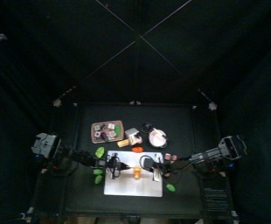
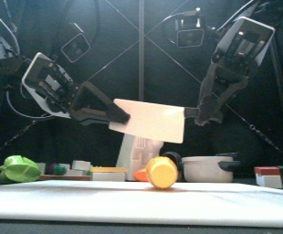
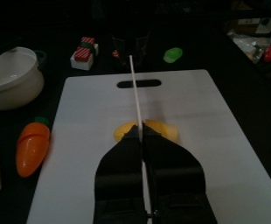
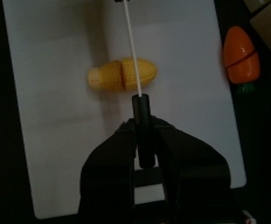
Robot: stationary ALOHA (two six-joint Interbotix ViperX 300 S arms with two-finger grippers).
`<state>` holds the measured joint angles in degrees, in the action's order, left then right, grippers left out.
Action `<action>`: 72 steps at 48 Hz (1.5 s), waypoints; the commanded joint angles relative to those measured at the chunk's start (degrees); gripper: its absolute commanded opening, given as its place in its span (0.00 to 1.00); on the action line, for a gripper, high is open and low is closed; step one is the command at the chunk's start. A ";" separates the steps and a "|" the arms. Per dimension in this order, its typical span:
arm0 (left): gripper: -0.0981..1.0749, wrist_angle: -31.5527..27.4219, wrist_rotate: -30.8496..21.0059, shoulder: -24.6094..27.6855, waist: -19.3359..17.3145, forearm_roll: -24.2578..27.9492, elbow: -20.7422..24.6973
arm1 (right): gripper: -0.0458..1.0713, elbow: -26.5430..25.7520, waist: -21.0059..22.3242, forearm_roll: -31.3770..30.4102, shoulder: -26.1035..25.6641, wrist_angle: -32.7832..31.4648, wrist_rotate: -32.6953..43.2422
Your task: Cut corn
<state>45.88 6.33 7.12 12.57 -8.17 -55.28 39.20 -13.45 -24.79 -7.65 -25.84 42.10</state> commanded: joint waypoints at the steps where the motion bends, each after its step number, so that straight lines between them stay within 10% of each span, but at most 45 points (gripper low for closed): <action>1: 0.18 0.00 0.18 0.35 1.41 1.49 -0.26 | 0.40 0.00 0.18 0.53 -0.88 -0.18 0.18; 72: 0.18 -0.62 0.09 10.37 -1.93 -1.41 1.76 | 0.40 -0.26 2.29 0.18 6.86 2.64 0.18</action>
<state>46.05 6.33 16.35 11.43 -9.40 -53.35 39.29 -12.30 -24.52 -0.97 -23.64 42.10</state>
